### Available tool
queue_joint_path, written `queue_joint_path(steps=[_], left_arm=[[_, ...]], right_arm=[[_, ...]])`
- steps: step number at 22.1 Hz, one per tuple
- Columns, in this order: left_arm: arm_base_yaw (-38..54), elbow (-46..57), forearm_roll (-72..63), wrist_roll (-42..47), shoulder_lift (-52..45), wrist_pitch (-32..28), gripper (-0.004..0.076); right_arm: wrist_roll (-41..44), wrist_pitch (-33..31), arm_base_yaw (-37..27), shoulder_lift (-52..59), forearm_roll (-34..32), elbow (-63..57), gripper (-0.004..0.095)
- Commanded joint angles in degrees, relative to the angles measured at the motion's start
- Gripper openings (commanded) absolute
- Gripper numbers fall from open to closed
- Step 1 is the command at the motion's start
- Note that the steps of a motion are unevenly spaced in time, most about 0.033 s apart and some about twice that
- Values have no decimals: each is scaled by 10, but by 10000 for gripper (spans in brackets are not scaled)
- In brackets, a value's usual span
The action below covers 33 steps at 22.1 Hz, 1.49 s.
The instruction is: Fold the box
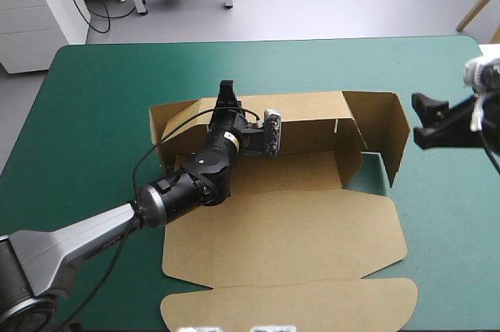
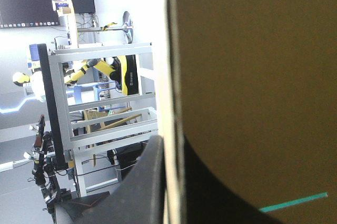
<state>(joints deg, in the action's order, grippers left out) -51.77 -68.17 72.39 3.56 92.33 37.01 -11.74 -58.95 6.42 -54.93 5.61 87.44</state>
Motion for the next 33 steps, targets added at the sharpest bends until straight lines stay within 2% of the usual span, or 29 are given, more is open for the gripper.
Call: queue_joint_path(steps=[1,8,13,17,19,27,33], left_arm=[[-7,-4,-42,14,-5,-49,-10],[-7,-4,-41,24,-5,-47,-10],[-7,-4,-36,24,-5,-46,-10],[-7,-4,-36,31,-5,-48,-10],[-7,-4,-36,34,-5,-51,-10],[-7,-4,-29,35,-5,-58,-10],[-7,-4,-29,43,-5,-55,-10]], right_arm=[[5,35,-2,-70,-8,81,753],[9,16,-2,-251,6,284,752],[13,9,-9,-359,19,366,752],[-5,0,-63,-437,137,393,752],[-7,-18,-79,-468,152,394,751],[-2,-38,-87,-559,159,394,752],[2,-71,-87,-586,154,394,751]])
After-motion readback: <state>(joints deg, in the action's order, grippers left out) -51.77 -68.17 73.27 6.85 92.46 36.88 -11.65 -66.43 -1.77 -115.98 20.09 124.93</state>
